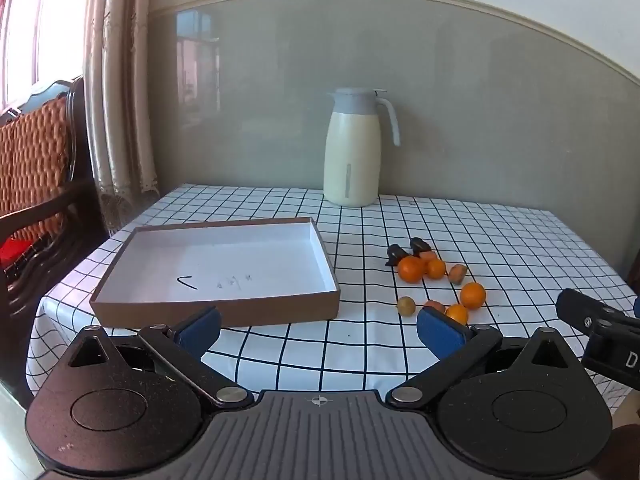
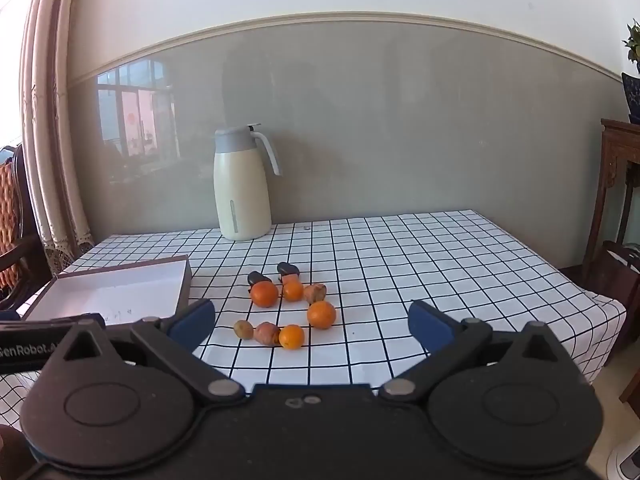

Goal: Organize fruits

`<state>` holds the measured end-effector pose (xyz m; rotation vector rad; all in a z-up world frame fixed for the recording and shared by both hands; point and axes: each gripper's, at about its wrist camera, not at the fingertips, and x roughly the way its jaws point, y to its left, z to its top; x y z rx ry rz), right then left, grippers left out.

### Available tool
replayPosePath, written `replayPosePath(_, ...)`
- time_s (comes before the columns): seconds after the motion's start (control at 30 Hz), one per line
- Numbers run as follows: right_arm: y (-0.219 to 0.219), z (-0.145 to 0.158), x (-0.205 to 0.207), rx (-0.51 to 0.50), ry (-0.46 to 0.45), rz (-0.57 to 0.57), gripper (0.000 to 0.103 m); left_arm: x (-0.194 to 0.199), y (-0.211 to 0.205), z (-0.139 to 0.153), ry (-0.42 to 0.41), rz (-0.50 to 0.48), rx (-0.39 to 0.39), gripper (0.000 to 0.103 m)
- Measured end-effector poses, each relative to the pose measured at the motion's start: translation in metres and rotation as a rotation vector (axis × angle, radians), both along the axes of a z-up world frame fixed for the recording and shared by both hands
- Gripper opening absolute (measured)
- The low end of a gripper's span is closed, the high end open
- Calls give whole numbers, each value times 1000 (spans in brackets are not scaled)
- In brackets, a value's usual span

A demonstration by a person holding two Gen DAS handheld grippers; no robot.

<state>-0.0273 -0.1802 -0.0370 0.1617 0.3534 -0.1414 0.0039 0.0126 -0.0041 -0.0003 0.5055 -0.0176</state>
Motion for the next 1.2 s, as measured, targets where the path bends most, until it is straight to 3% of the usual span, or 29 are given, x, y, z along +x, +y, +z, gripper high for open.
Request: replayPosePath(1.2,5,6,4,-23,21,23,97,-8,20,-1,-65,46,-6,103)
